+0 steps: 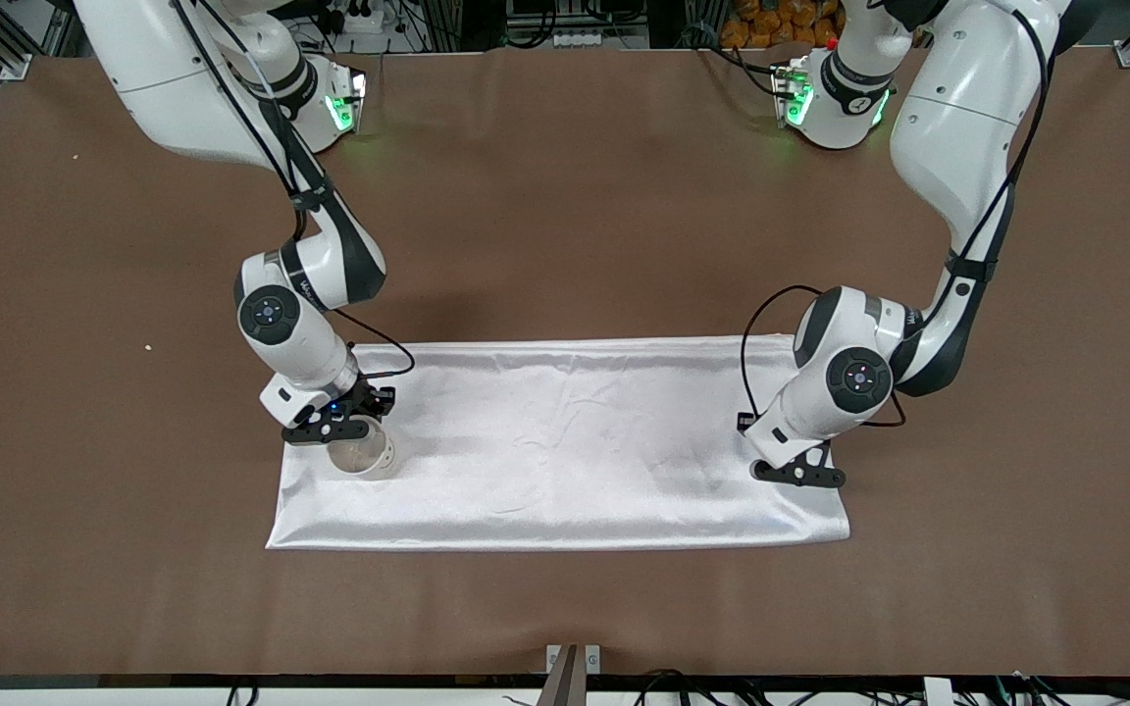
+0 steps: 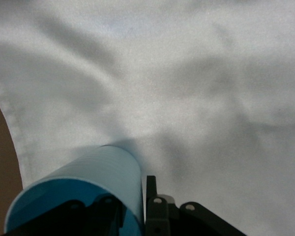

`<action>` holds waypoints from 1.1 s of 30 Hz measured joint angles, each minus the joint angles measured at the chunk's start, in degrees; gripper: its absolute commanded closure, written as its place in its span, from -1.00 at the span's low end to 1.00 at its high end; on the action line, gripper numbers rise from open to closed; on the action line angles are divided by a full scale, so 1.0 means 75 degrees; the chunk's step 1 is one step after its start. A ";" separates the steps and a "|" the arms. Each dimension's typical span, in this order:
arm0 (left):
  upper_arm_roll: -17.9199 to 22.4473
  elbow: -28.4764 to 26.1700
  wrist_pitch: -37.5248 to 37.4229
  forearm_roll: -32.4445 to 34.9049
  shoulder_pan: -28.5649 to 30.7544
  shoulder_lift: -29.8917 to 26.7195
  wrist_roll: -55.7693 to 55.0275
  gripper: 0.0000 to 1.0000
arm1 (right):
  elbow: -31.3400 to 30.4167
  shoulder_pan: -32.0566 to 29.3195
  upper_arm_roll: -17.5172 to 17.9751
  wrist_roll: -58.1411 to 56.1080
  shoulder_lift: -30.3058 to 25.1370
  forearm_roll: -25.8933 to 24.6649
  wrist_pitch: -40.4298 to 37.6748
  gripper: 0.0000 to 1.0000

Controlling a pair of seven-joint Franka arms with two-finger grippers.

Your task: Place blue cup into white mug on table

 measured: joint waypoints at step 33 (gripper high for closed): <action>0.0027 0.0266 -0.0688 0.0089 0.0032 -0.0823 0.0144 1.00 | 0.0229 0.1074 0.1867 0.3204 -0.0731 0.0926 -0.1127 1.00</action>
